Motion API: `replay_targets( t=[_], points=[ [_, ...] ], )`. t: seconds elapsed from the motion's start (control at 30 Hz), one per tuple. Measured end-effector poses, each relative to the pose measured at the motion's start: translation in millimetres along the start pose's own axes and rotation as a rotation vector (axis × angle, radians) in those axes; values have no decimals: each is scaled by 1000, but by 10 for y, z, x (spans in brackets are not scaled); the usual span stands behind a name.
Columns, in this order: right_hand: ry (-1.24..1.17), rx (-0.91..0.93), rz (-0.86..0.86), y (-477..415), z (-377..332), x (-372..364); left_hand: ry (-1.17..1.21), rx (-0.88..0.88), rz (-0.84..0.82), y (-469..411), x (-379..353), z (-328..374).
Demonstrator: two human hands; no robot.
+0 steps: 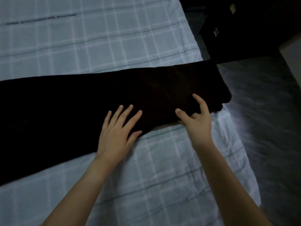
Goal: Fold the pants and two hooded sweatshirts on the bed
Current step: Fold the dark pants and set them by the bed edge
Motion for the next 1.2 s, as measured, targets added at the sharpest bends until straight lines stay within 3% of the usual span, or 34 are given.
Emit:
replay_targets(
  t=[0.2, 0.37, 0.53, 0.7, 0.97, 1.2],
  points=[
    [41, 167, 8, -70, -169, 50, 77, 20, -5, -6, -6, -51],
    [-195, 36, 55, -227, -129, 118, 120, 39, -7, 2, -9, -53],
    [-117, 322, 49, -473, -374, 305, 153, 54, 10, -15, -15, -54],
    [-95, 59, 72, -499, -10, 301, 131, 55, 1, -15, -26, -26],
    [-124, 31, 13, -398, -29, 653, 144, 64, 0, -47, -1, 42],
    [-55, -63, 45, -171, 272, 784, 119, -74, -22, -356, -130, 493]
  ],
)
Point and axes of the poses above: each hand's wrist, its own y-axis away from the middle knuckle, its own x-axis out of the back of the hand, z = x × y, the point moved 2 cm from there along -y, towards the middle knuckle, and after that the axes turned 9 degrees about y, right-handed, at the moved point
